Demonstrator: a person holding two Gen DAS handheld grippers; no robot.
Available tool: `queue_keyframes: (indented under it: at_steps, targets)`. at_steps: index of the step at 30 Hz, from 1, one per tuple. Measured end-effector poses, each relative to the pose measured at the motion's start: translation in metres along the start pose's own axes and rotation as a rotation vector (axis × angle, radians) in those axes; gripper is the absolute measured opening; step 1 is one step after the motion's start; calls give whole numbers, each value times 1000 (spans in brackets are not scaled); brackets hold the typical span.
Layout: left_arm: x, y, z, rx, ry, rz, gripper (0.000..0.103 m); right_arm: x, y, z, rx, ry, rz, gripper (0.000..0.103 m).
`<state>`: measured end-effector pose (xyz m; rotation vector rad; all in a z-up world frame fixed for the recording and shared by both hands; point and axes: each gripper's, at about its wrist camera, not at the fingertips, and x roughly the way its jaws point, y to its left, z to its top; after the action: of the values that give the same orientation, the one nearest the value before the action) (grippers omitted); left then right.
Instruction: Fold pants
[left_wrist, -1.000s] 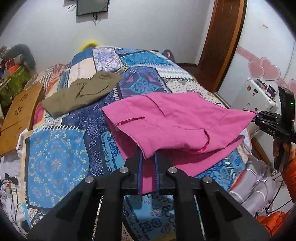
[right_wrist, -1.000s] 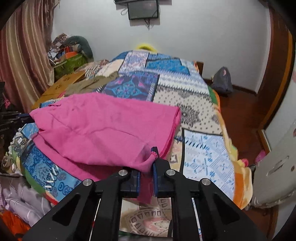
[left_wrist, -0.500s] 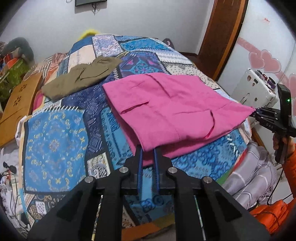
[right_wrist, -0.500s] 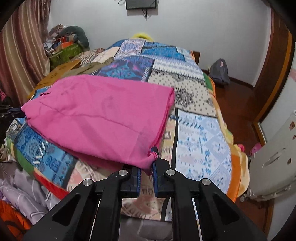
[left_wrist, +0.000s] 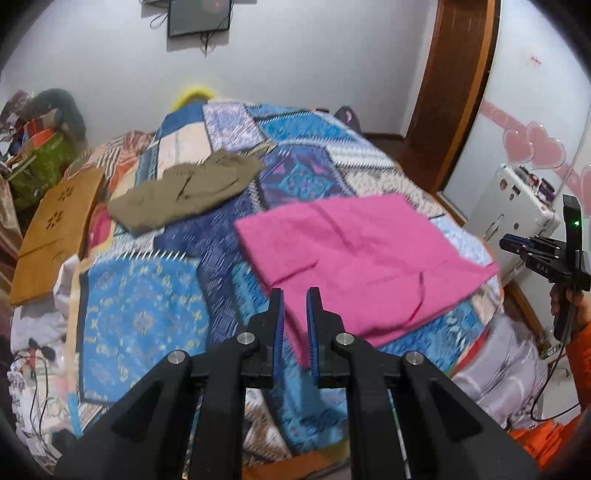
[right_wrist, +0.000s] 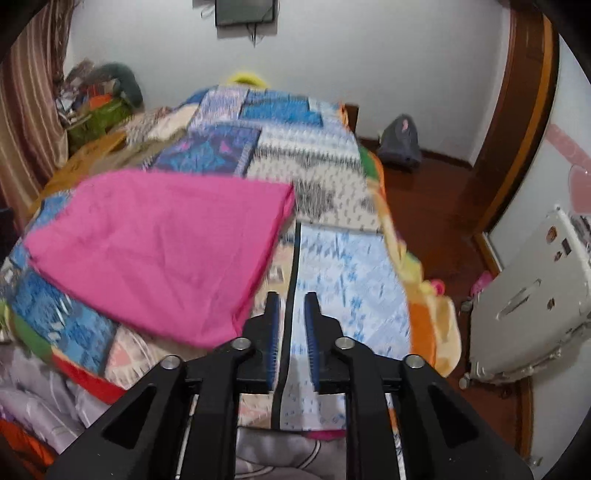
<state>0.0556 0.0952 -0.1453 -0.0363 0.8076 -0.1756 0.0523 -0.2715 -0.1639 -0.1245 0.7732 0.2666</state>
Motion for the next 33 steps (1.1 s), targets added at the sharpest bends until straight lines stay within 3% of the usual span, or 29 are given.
queue_keyframes:
  at_steps: [2, 7, 11, 13, 16, 18, 25, 33]
  targets:
    - [5, -7, 6, 0, -3, -22, 11, -7, 8, 7, 2, -40, 33, 39]
    - [31, -26, -1, 7, 43, -57, 11, 5, 35, 12, -5, -57, 132, 40]
    - [58, -34, -21, 27, 109, -26, 11, 38, 51, -1, -19, 21, 182, 40]
    - [61, -33, -29, 29, 110, -22, 14, 57, 53, -12, -19, 89, 202, 40]
    - [55, -30, -32, 30, 96, -13, 19, 63, 41, -19, 39, 102, 224, 40]
    - [50, -25, -32, 27, 94, -13, 21, 64, 31, -19, 60, 117, 209, 40]
    - [35, 9, -16, 3, 64, 108, 21, 60, 10, -15, -3, 145, 98, 40]
    - [56, 42, 39, -51, 10, 176, 21, 52, -10, 34, 47, 34, 108, 40]
